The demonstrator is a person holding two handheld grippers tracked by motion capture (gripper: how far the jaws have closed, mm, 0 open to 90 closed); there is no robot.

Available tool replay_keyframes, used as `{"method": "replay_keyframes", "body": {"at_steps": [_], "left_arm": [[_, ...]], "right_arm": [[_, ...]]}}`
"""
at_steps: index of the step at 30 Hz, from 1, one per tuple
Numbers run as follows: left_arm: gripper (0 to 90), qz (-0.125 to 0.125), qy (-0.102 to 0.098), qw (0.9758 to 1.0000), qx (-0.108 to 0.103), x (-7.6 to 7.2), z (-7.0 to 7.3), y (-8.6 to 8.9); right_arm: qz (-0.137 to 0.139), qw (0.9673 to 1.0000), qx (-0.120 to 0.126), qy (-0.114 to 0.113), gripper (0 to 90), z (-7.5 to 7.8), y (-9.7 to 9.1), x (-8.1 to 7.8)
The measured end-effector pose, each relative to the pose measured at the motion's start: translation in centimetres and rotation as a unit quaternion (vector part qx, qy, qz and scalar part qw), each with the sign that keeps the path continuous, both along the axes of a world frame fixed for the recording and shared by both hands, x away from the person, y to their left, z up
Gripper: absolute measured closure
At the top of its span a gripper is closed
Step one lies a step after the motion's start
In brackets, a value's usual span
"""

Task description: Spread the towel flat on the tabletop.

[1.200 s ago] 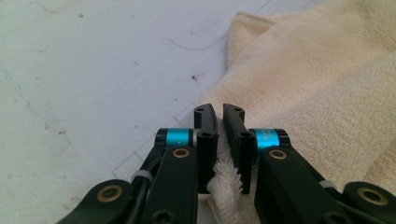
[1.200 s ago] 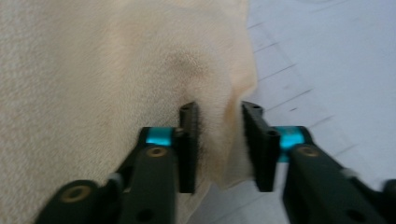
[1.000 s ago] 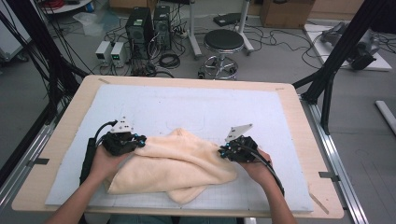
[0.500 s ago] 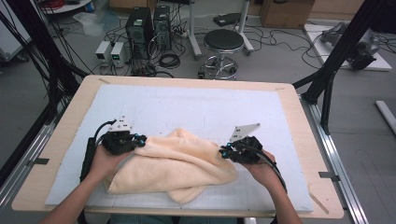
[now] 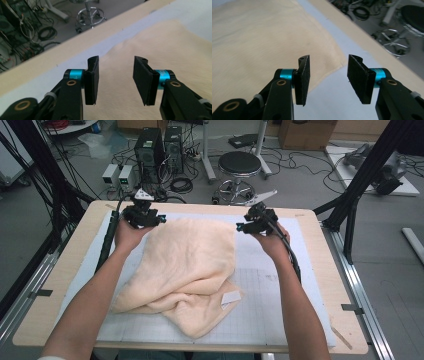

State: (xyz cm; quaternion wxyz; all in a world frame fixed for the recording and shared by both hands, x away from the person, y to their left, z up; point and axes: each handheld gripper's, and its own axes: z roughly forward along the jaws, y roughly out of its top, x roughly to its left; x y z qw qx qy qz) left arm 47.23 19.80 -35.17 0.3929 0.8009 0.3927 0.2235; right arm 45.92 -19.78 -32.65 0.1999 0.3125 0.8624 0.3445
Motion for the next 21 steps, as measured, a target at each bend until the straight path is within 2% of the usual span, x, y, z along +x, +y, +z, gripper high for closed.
{"method": "replay_keyframes", "body": {"at_steps": [2, 4, 6, 7, 9, 11, 13, 15, 17, 19, 21], "left_arm": [[55.5, -0.008, 0.016, 0.9998, -0.003, -1.1, -1.3, 0.6], [55.0, -0.024, 0.018, 0.9996, 0.001, -2.5, -2.2, 1.2], [54.4, -0.037, 0.017, 0.9991, -0.009, -4.0, -2.7, 1.7], [53.4, -0.041, 0.016, 0.9990, -0.012, -4.8, -2.8, 1.9], [51.5, -0.059, 0.011, 0.9980, -0.017, -6.5, -2.9, 2.4], [50.9, -0.075, 0.006, 0.9969, -0.023, -8.2, -2.8, 2.7], [50.2, -0.091, -0.001, 0.9952, -0.037, -10.2, -2.8, 3.1], [49.1, -0.108, -0.005, 0.9933, -0.043, -12.0, -2.5, 3.4], [47.7, -0.124, -0.009, 0.9905, -0.060, -13.9, -2.3, 3.7], [46.8, -0.144, -0.010, 0.9877, -0.059, -15.6, -2.1, 3.7], [44.8, -0.164, -0.005, 0.9843, -0.065, -16.9, -2.1, 3.6]], "right_arm": [[0.019, 0.9996, 0.008, 0.019, 52.4, -1.6, 0.1, -1.1], [0.037, 0.9989, 0.015, 0.025, 52.8, -3.0, 0.2, -2.5], [0.053, 0.9982, 0.016, 0.025, 51.9, -4.1, 0.4, -4.2], [0.063, 0.9973, 0.027, 0.028, 51.9, -4.4, 0.5, -5.1], [0.082, 0.9960, 0.024, 0.027, 51.6, -4.9, 0.8, -6.8], [0.105, 0.9936, 0.034, 0.026, 50.9, -4.9, 1.0, -8.4], [0.125, 0.9912, 0.040, 0.016, 50.3, -4.8, 1.3, -9.9], [0.145, 0.9885, 0.043, 0.011, 47.6, -4.7, 1.5, -11.3], [0.165, 0.9853, 0.041, 0.017, 45.2, -4.7, 2.0, -12.4], [0.184, 0.9819, 0.043, 0.006, 45.4, -4.8, 2.6, -13.4], [0.194, 0.9807, 0.023, 0.007, 44.9, -5.4, 3.5, -13.8]]}}
